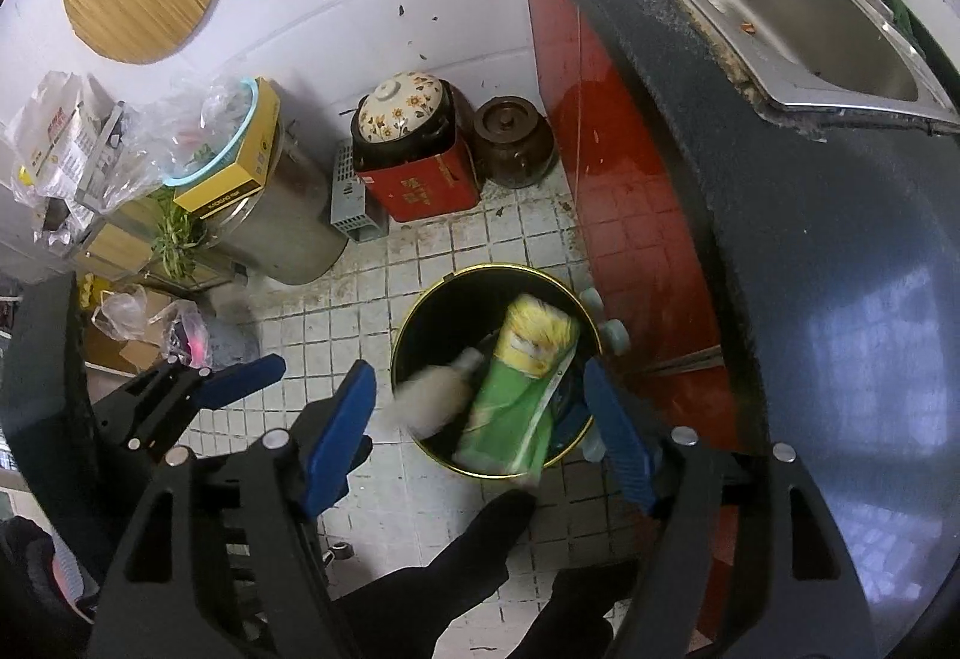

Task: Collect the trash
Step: 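Open the left gripper over the bin while the right gripper releases the carton into it, then move both open grippers back up to the counter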

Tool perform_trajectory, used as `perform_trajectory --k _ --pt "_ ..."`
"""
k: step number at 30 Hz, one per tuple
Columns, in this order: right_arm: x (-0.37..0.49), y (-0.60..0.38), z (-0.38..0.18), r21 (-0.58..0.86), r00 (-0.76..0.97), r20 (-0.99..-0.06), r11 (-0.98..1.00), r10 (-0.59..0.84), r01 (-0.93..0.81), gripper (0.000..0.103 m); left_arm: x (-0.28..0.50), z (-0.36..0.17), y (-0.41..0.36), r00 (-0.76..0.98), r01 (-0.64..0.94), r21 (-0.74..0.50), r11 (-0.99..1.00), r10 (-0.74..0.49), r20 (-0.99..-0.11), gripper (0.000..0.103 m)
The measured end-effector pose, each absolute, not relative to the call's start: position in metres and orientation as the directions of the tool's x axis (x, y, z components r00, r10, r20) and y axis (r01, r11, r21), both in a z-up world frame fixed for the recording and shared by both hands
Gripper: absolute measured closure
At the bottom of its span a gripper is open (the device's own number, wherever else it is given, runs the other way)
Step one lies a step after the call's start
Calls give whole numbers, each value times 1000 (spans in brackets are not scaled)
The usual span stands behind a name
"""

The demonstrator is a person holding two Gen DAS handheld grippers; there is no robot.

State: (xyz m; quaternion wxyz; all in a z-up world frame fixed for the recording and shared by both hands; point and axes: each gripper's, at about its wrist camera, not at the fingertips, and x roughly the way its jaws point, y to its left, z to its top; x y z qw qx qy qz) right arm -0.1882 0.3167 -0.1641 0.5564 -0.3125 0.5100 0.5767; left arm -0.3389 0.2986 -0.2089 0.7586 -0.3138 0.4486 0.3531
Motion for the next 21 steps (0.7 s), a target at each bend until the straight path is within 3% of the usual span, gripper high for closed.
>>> perform_trajectory --k 8,10,13,15,21 --pt "-170 298 -144 255 -179 -913 170 367 -952 33 -343 -198 293 347 -813 -141 564 276 -896 32" --pt "-162 287 -134 260 -169 -904 190 394 -947 33 -339 -190 289 350 -807 -133 576 285 -892 25" --pt "-140 260 -113 270 -138 -885 250 445 -930 20 -325 -169 277 354 -789 -86 609 336 -873 13" --pt "-123 239 -99 267 -102 -875 295 473 -918 18 -311 -151 268 366 -775 -49 630 383 -848 7" --pt "-37 122 -48 219 115 -845 534 523 -816 14 -233 -110 228 486 -635 -56 770 342 -804 7"
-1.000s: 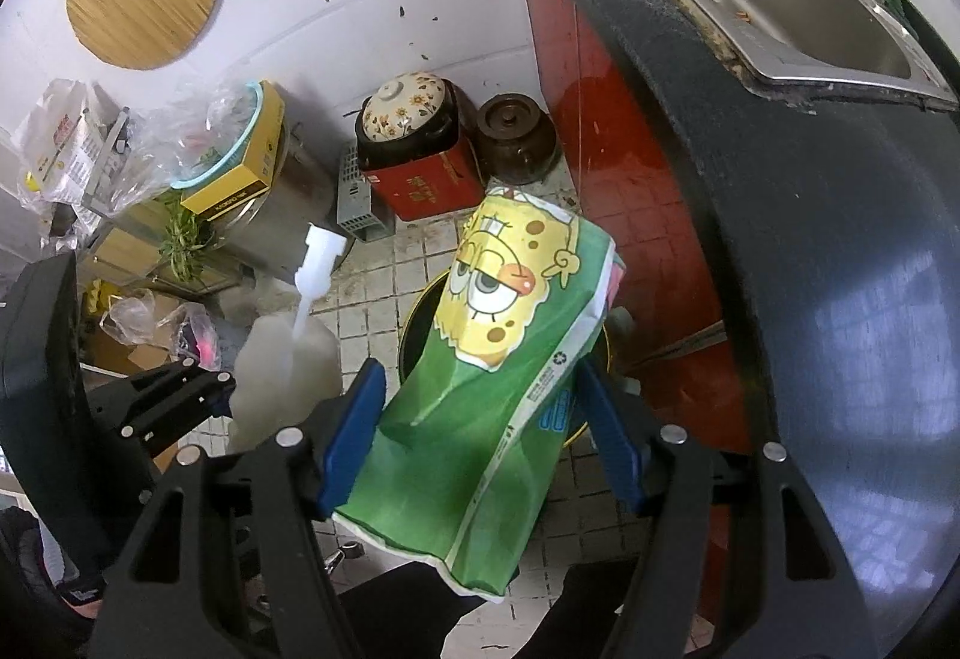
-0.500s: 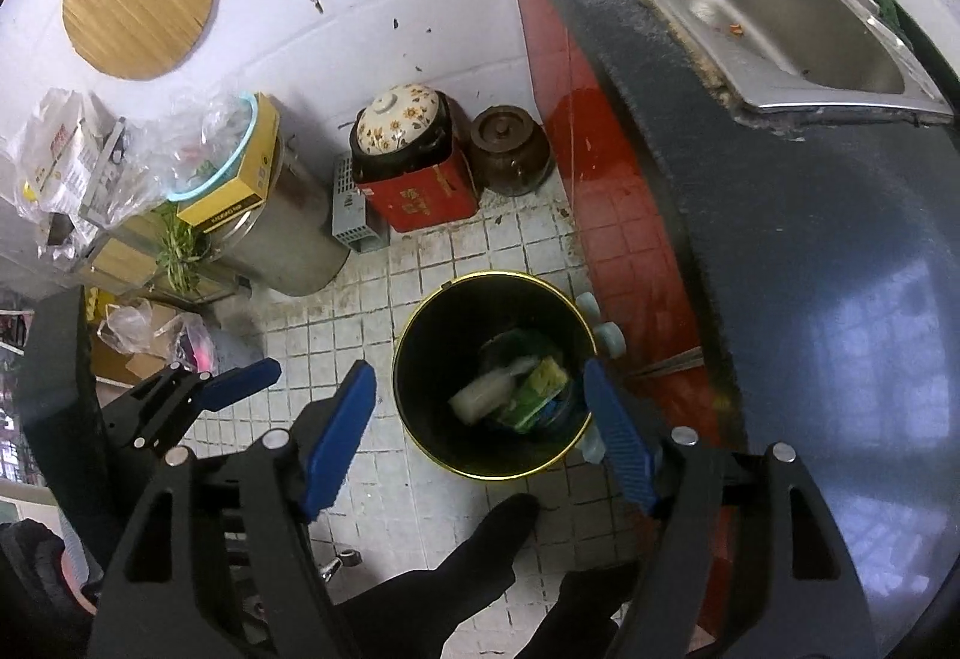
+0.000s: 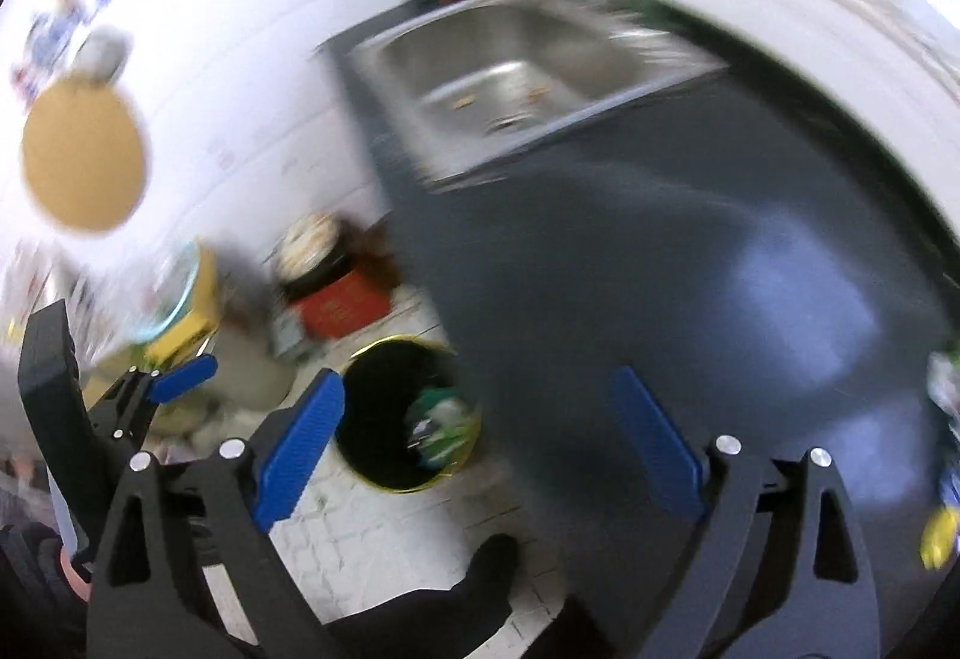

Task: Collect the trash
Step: 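Move both open grippers back up to the counter, then grasp the green medicine box with the left gripper while the right gripper grasps the green toy car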

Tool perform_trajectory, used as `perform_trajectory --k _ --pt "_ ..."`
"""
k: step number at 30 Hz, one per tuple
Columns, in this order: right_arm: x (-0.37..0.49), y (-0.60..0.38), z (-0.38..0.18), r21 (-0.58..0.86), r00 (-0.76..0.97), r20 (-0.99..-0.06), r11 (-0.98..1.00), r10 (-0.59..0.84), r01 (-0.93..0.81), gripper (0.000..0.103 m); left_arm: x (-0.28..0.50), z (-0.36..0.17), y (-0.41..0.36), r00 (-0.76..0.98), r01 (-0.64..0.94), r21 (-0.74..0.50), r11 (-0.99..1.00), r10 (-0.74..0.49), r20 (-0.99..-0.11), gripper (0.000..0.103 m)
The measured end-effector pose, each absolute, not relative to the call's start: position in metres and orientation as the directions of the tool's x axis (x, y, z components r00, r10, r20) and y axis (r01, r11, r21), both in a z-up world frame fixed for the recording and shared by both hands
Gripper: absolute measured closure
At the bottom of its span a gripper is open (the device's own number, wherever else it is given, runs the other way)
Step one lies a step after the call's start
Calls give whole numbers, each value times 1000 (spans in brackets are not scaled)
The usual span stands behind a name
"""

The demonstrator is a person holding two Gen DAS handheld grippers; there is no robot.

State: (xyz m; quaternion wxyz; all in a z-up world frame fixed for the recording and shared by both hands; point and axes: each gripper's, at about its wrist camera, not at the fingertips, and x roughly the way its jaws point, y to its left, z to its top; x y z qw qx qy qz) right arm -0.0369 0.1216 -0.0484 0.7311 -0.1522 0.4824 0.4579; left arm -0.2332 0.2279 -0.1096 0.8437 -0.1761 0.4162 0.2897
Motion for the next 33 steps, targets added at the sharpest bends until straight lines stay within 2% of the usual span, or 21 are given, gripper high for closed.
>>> perform_trajectory --k 7,15,21,27,33 --pt "53 -52 -12 163 388 -820 822 421 -546 14 -93 -82 136 622 -281 -48 958 144 -770 7" --pt "83 -221 1 160 546 -791 956 274 -248 14 17 -62 24 660 51 -55 997 -75 -747 7" --pt "91 -271 -12 178 548 -802 971 236 -157 14 50 -60 -24 649 157 -24 987 -122 -751 7" --pt "127 -264 -20 196 534 -808 968 249 -155 14 88 -67 -32 618 159 -48 986 -137 -774 7" --pt "186 -250 -44 193 496 -833 969 245 -155 14 159 -83 -41 585 168 -39 985 -132 -800 7"
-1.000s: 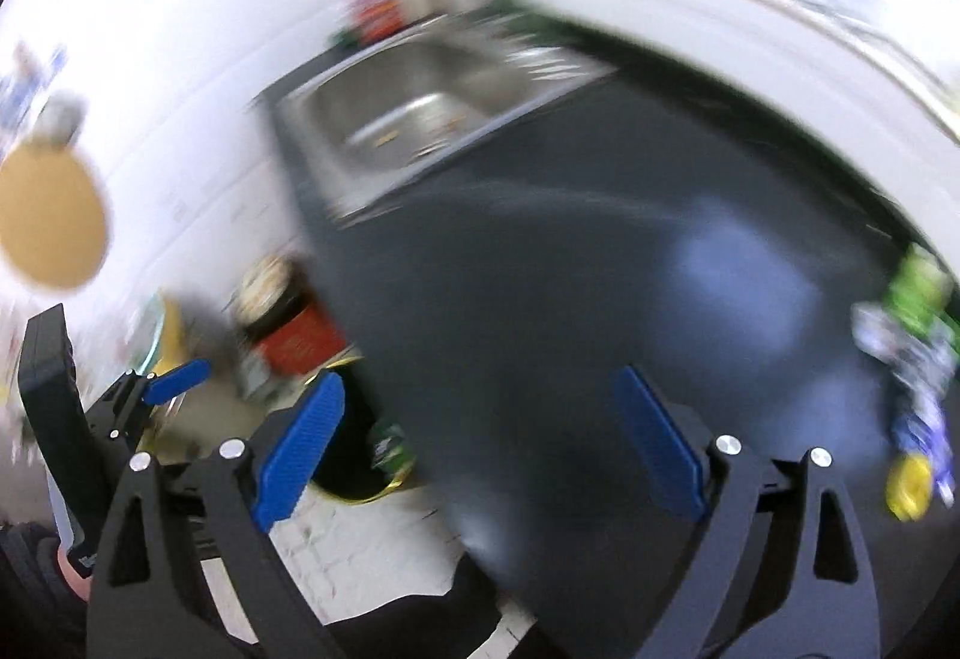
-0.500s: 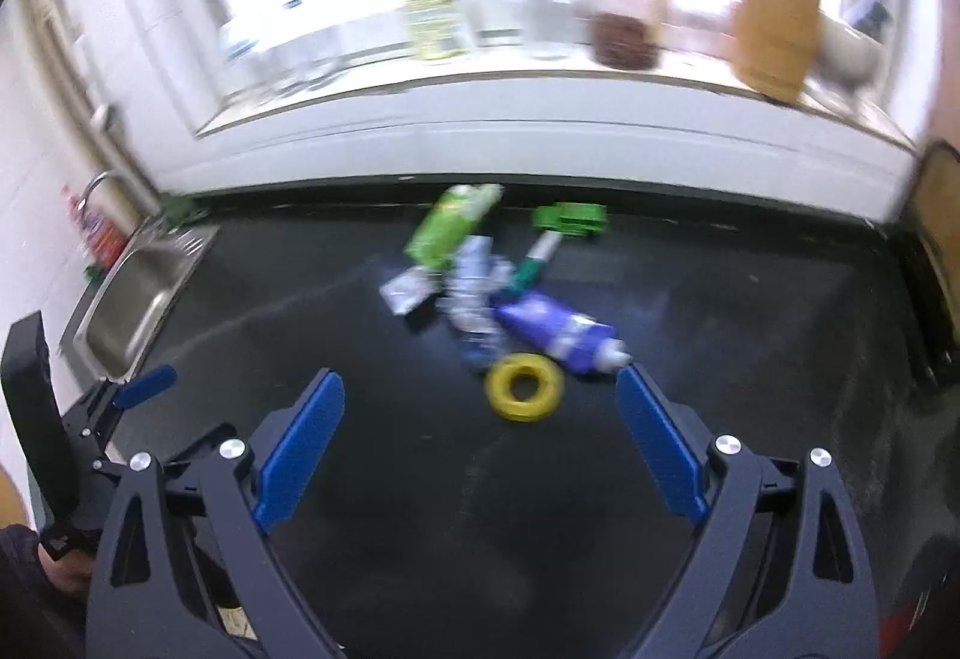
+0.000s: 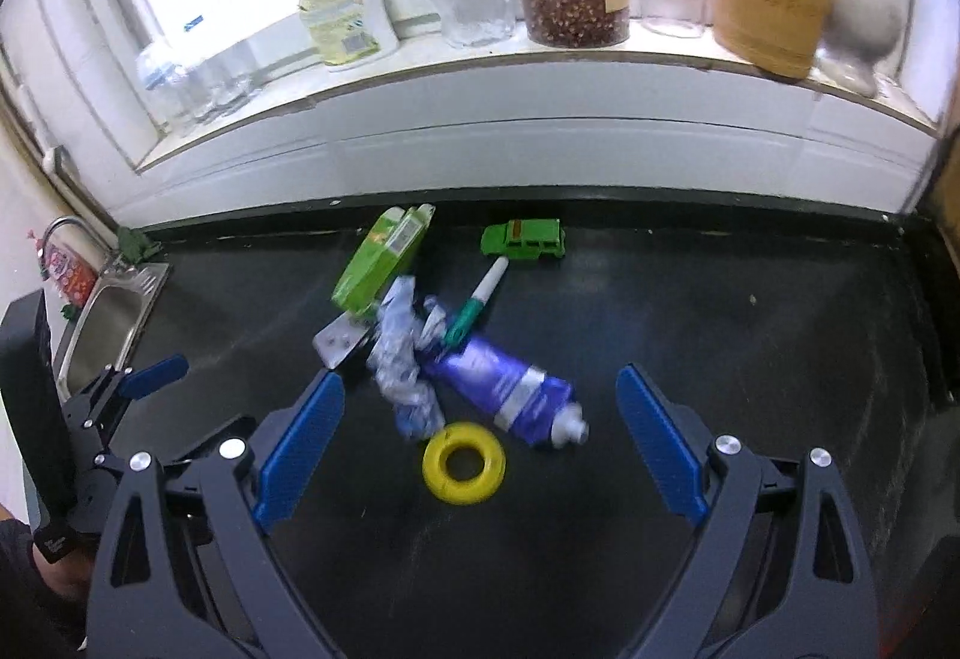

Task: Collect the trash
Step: 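Grasp the green medicine box with the left gripper while the right gripper grasps the green toy car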

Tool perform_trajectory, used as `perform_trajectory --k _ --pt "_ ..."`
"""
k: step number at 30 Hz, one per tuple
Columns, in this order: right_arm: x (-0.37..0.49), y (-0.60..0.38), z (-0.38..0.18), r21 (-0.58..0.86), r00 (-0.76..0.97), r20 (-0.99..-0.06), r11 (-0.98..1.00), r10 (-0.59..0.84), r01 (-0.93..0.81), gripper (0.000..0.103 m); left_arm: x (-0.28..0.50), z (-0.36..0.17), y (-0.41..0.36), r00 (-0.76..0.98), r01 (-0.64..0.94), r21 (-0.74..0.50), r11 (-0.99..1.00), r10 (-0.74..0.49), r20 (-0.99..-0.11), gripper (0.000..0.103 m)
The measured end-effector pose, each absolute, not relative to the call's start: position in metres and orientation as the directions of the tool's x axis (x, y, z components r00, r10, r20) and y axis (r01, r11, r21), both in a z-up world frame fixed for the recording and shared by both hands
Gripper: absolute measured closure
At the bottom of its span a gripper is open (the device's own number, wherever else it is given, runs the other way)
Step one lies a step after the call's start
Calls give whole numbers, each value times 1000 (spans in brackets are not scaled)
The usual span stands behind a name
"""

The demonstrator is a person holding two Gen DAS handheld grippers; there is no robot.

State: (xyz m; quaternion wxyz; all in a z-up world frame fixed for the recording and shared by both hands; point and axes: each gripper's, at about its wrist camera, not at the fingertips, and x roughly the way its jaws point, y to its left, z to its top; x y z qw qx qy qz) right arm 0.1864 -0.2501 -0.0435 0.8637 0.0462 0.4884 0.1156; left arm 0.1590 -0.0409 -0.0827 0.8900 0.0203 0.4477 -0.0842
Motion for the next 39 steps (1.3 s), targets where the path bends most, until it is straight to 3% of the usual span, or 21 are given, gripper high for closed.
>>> perform_trajectory --k 7,17,21,25,31,39 --pt "275 -237 -99 168 429 -879 977 209 -131 14 252 -124 -56 539 183 -35 983 -130 -832 7" --pt "352 -214 -175 122 337 -929 986 154 -115 14 321 -166 -61 487 169 -65 983 -141 -862 8" --pt "358 -207 -189 96 336 -934 990 124 -100 15 332 -173 -57 466 173 -90 981 -162 -870 28" --pt "360 -205 -189 82 364 -925 992 110 -91 25 334 -173 -55 463 176 -106 979 -177 -868 54" --pt "353 -206 -179 84 379 -918 992 115 -97 26 327 -160 -51 481 170 -110 979 -180 -858 59" --pt "314 -214 -122 91 455 -881 990 129 -104 26 289 -116 -42 535 158 -89 983 -161 -830 59"
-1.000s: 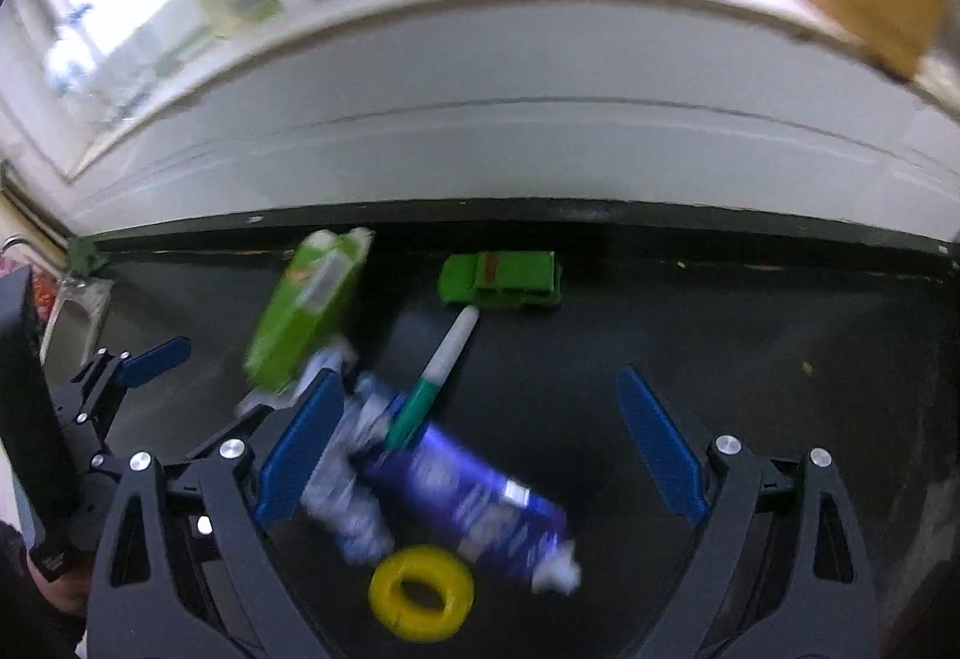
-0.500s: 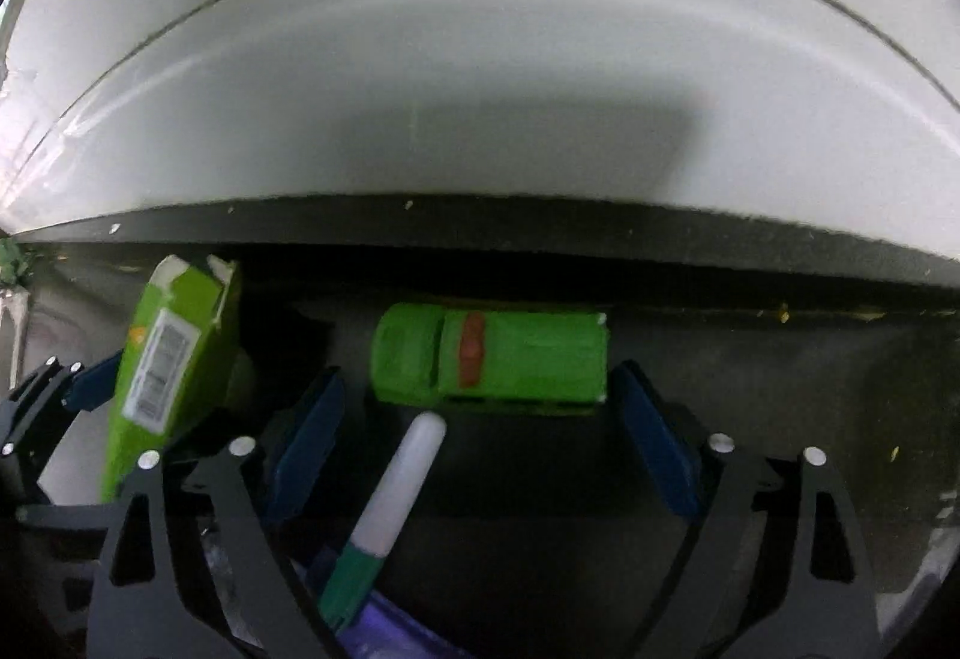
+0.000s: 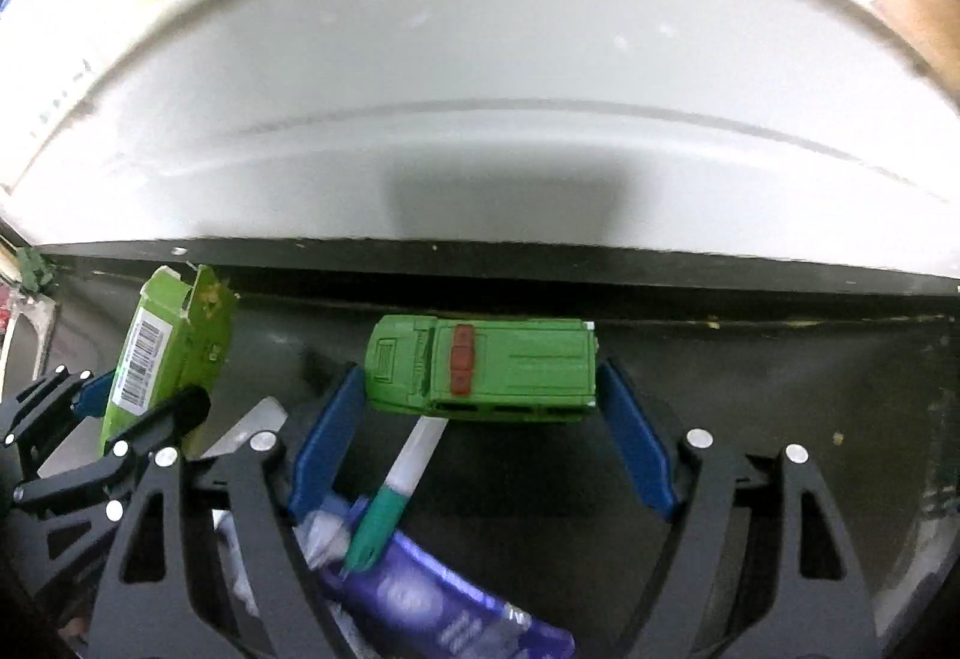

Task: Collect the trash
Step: 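Grasp the green medicine box with the left gripper while the right gripper grasps the green toy car, then carry the box with the left gripper while the right gripper carries the toy car to the bin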

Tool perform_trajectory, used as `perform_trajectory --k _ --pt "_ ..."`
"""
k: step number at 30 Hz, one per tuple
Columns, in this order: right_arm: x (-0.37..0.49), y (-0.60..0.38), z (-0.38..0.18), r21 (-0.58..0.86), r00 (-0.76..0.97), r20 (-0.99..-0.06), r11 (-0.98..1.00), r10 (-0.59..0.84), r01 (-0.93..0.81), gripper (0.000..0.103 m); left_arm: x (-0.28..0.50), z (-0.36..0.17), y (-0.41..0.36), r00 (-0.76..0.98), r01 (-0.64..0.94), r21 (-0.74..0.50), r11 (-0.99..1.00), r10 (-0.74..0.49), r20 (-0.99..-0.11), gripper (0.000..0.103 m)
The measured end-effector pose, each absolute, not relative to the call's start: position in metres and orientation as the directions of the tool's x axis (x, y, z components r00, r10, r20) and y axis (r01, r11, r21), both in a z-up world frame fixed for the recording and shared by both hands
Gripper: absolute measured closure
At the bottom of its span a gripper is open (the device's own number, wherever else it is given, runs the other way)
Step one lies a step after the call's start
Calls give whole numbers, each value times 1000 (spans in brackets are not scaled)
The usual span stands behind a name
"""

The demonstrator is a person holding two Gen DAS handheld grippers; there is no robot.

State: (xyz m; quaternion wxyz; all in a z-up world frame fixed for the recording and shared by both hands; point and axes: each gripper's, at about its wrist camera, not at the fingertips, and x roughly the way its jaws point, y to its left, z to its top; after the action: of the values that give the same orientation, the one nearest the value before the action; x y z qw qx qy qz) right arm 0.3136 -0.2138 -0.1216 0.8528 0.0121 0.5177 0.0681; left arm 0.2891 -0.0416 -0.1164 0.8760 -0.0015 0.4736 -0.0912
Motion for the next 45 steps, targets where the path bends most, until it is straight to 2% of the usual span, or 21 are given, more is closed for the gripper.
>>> perform_trajectory --k 11,19,23,35,39,45 --pt "176 -227 -51 106 525 -835 985 164 -138 26 159 -74 -44 561 156 -53 986 -133 -817 59" --pt "54 -233 -47 113 491 -855 984 168 -140 26 60 -85 -44 522 160 -48 986 -126 -843 59" --pt "22 -228 -51 107 477 -864 984 162 -140 26 40 -90 -44 516 167 -48 985 -129 -847 59" --pt "15 -202 -35 109 501 -842 972 202 -209 26 15 -77 -29 557 125 -28 992 -93 -825 59" --pt "24 -161 -26 115 491 -828 939 270 -323 26 -1 -65 4 593 31 -29 999 -42 -804 59" --pt "15 -52 -19 160 391 -807 802 442 -576 26 -57 -57 84 602 -197 30 980 145 -785 59"
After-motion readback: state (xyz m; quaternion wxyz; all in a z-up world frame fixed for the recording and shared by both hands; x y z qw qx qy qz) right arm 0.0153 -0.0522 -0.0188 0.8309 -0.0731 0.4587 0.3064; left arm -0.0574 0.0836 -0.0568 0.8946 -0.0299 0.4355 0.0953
